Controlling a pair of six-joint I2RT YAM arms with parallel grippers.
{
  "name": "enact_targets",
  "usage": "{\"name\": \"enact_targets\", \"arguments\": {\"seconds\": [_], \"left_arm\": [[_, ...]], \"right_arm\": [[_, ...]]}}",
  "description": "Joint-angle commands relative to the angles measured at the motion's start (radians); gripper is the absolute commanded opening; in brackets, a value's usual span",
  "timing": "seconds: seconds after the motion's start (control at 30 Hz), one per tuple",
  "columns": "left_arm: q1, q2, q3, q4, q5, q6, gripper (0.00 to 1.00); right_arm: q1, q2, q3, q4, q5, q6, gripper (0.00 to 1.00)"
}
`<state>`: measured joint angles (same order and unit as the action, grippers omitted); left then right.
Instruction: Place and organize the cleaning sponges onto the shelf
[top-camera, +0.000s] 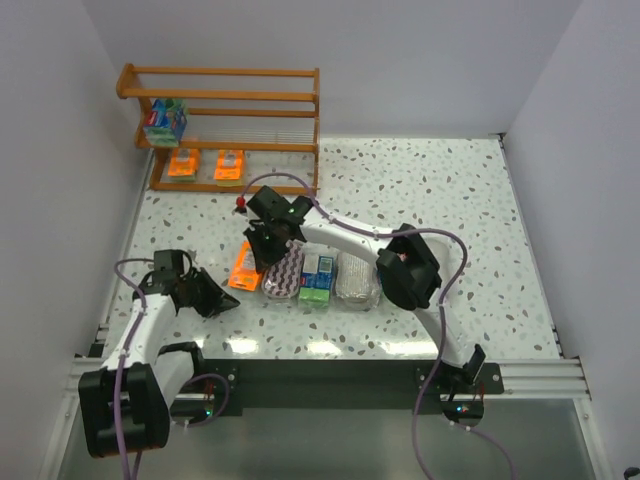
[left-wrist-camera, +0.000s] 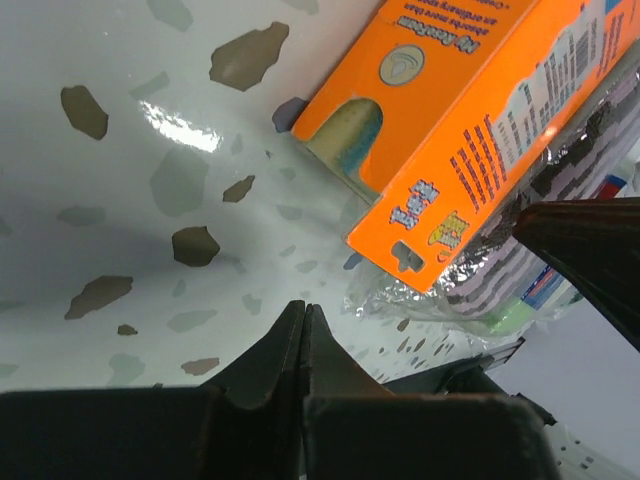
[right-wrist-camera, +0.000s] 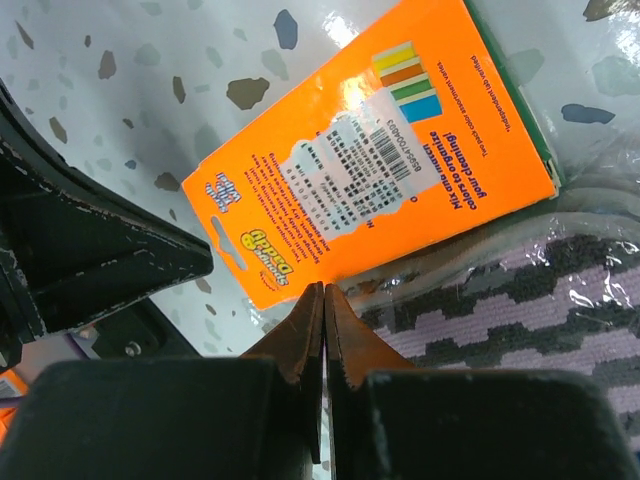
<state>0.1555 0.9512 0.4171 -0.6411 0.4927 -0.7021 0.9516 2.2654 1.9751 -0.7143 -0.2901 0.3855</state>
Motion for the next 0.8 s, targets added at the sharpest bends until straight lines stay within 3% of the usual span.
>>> {"name": "enact_targets", "arguments": {"seconds": [0.0,0.37,0.53,0.77], "left_arm": [[-0.004,0.043,-0.038,0.204,0.035,-0.054,0.00],[-0.002,0.270,0.038,0.567,-0.069,-0.135,0.00],[-0.002,0.363,0.129,0.589,-0.111,-0.131,0.00],[-0.001,0.363,0.179,0.627,-0.099,-0.137,0.00]], "right_arm": [[0.012,0.023,0.047,0.045,0.005,0.022,0.00],[0.007,0.144,0.234,0.010,0.029,0.038,0.00],[-0.016,0.181,0.315,-0.002,0.034,0.058,0.00],[-0.089,0.070,0.231,0.099,0.006,0.098,0.02]]}}
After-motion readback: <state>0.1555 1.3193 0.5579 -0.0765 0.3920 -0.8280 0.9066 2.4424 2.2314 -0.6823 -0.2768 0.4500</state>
